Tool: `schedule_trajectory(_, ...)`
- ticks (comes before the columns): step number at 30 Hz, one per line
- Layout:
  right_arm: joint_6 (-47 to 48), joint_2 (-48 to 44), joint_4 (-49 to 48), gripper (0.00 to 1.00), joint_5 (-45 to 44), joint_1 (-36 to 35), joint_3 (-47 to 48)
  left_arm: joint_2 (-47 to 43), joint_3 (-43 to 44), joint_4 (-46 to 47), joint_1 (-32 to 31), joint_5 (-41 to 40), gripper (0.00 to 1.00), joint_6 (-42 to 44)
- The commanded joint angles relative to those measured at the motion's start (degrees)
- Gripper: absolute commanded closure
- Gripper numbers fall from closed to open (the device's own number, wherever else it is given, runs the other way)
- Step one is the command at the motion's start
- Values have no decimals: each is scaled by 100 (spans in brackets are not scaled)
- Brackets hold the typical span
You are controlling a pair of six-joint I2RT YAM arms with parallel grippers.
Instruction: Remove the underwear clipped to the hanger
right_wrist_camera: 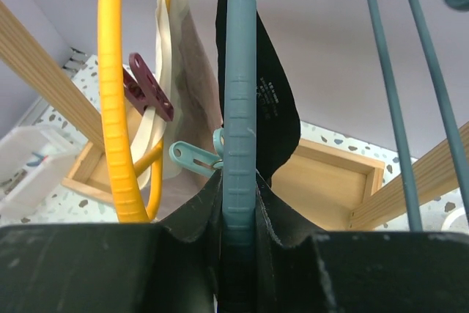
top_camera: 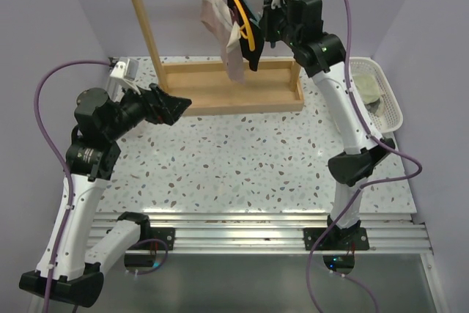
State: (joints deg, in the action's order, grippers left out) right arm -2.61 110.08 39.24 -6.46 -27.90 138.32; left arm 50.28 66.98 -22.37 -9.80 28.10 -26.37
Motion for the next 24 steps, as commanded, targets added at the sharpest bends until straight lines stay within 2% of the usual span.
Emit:
schedule_trajectory(1, -283, -452, -600, 100, -127, 13, 415, 17, 122, 66, -39, -6, 0, 71)
schedule_trajectory(6, -416, -637, -1138, 100, -277, 4, 239, 43, 140, 40, -39, -15, 0, 79)
schedule_trajectory(10, -363, -610, -726, 100, -373, 4, 512, 105, 175, 40, -39, -15, 0, 71)
schedule_trajectory(18, -336, -2007, -945, 100, -620, 13, -1569, 184, 166, 119, -39, 12, 0, 36)
schedule_trajectory(24, -415, -3351, -972, 100, -348, 4, -3011, 315, 166, 303, -39, 170, 0, -79)
